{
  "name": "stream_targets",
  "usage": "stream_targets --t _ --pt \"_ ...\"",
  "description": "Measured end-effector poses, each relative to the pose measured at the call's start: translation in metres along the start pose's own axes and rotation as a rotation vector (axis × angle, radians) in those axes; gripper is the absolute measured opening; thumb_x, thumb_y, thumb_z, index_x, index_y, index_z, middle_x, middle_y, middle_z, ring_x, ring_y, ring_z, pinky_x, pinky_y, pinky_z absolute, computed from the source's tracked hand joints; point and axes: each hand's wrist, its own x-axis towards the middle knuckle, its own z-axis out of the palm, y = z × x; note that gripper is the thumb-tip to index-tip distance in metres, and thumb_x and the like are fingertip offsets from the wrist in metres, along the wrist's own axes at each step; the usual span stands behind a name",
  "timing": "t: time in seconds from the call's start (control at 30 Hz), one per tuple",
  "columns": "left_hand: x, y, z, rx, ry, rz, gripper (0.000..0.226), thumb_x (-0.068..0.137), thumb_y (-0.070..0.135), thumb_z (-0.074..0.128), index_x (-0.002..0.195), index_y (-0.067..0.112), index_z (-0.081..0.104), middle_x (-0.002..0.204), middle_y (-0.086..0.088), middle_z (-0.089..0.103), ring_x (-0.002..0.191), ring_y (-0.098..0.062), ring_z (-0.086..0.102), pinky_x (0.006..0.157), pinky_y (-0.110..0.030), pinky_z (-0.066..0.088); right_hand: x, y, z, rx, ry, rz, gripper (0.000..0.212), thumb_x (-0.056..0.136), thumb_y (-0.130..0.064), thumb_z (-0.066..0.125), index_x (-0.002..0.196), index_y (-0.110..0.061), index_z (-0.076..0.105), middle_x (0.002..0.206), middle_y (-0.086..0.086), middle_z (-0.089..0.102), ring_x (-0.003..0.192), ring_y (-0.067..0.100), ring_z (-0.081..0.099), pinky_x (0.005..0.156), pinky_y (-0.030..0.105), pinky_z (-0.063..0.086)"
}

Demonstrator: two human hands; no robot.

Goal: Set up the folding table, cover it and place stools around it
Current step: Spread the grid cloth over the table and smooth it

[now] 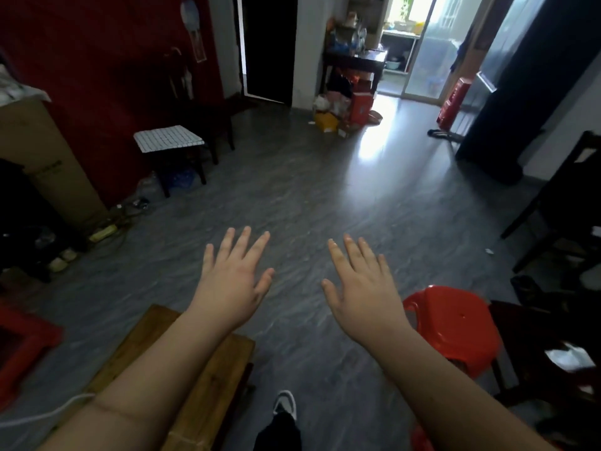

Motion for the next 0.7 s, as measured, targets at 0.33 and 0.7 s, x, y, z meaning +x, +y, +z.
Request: stream_targets --t 0.33,0.7 --pt "0.22 -0.035 0.023 -0.048 -0.005 -0.141 0.068 0.099 0.057 0.031 0.155 0.041 -0.003 0.167 0.004 -0.002 0.152 -0.022 -0.011 0.122 -0.052 0.0 0.249 0.042 0.024 -0.013 -0.058 -0.106 0.068 0.1 -0.055 0.029 0.157 -0.033 0.002 0.167 -0.002 0.0 0.153 0.019 -0.007 0.123 0.045 0.002" --pt "0.418 -0.086 0.033 0.036 -0.029 -0.26 0.067 0.1 0.057 0.028 0.156 0.04 -0.005 0.167 0.004 -0.005 0.152 -0.023 -0.012 0.123 -0.051 0.0 0.484 0.084 0.061 0.011 -0.112 -0.216 0.068 0.1 -0.055 0.027 0.157 -0.033 -0.001 0.167 -0.002 -0.004 0.152 0.017 -0.012 0.124 0.044 0.001"
